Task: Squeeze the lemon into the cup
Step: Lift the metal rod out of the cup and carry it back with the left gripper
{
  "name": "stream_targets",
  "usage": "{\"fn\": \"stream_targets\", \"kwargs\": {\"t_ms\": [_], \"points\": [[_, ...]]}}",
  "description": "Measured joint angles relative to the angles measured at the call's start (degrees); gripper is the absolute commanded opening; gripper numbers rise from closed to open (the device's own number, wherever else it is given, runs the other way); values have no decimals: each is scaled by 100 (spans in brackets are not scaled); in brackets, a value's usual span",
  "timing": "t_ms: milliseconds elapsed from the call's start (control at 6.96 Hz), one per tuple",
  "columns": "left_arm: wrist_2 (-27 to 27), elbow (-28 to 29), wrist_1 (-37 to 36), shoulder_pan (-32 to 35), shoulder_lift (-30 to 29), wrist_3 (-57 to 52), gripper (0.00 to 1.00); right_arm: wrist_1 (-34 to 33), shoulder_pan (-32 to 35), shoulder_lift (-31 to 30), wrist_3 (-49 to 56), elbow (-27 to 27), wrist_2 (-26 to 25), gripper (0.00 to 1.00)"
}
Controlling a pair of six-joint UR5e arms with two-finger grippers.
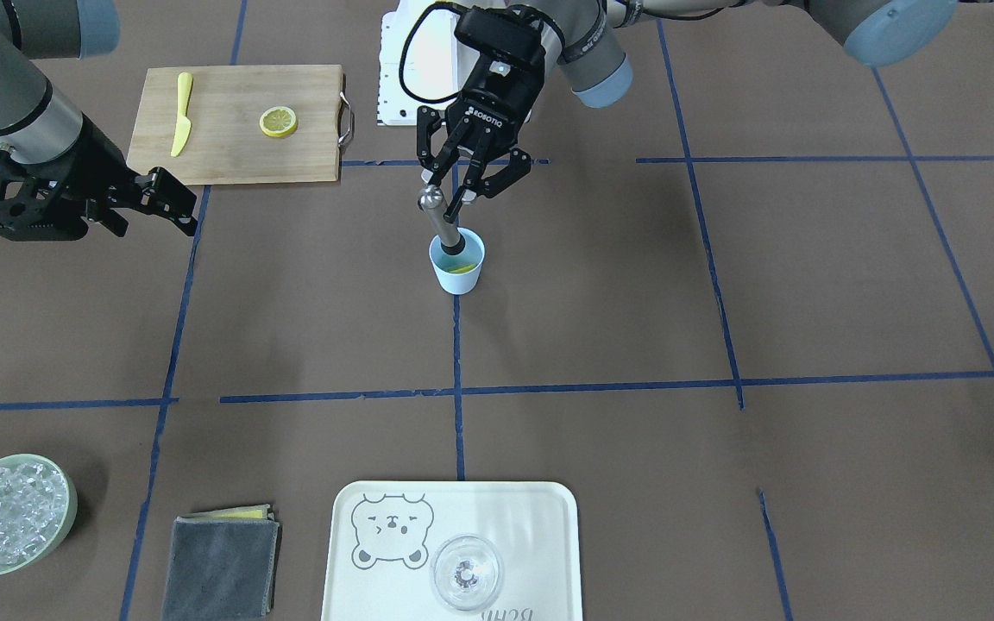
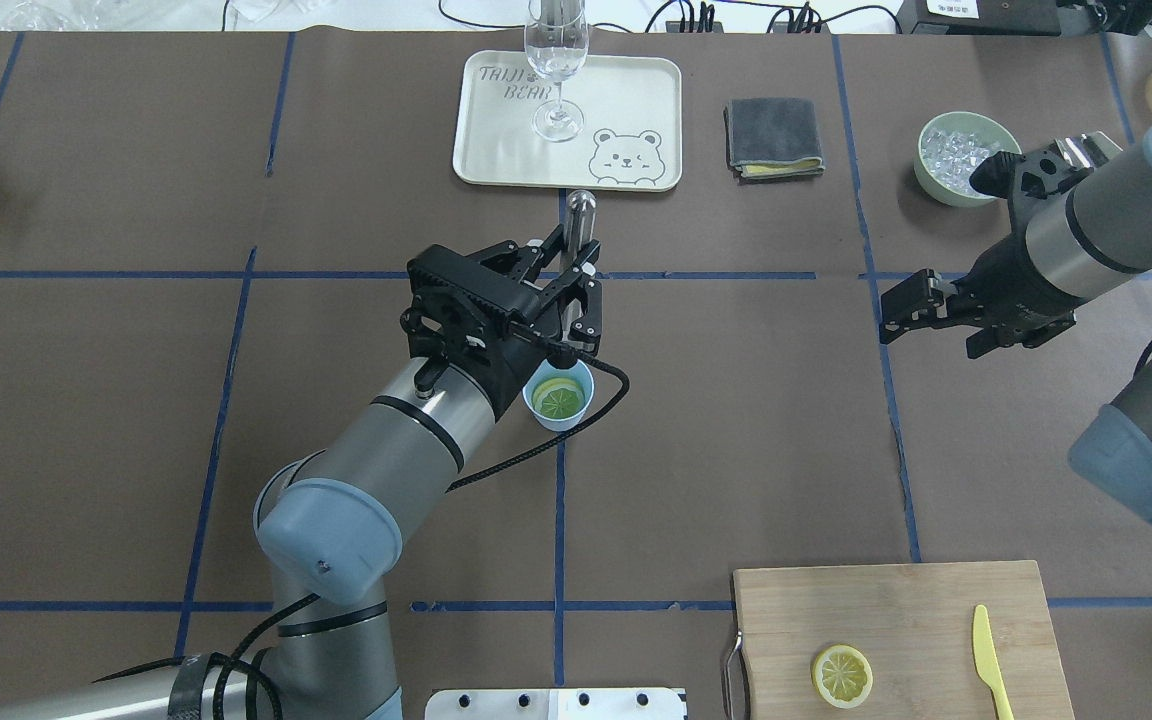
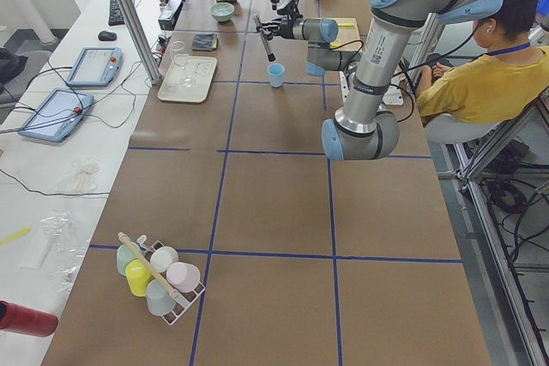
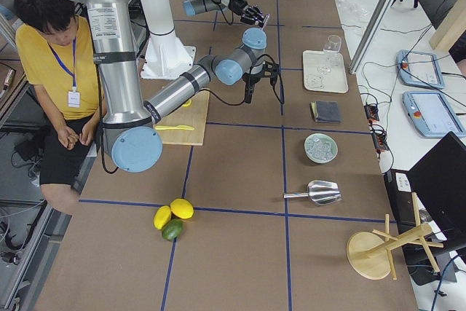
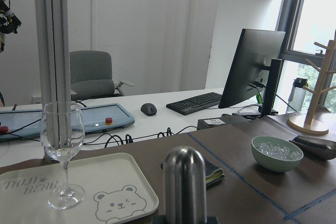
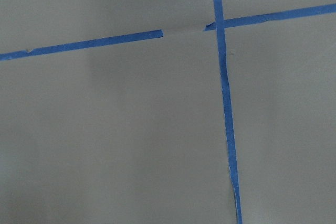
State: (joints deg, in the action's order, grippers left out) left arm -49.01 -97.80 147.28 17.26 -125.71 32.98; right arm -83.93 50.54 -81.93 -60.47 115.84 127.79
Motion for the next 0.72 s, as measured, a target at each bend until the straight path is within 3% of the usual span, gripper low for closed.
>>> {"fn": "stream_targets", "kwargs": {"t_ms": [144, 574, 718], "points": [[-313, -139, -309, 275, 7, -30, 0, 0, 0, -7, -2, 6, 0, 100], [-2615, -555, -758, 1504, 400, 42, 0, 0, 11, -6, -7, 13, -2, 100], [-3335, -734, -1457, 1806, 577, 59, 0, 0, 11, -2, -3, 1, -6, 100]]}}
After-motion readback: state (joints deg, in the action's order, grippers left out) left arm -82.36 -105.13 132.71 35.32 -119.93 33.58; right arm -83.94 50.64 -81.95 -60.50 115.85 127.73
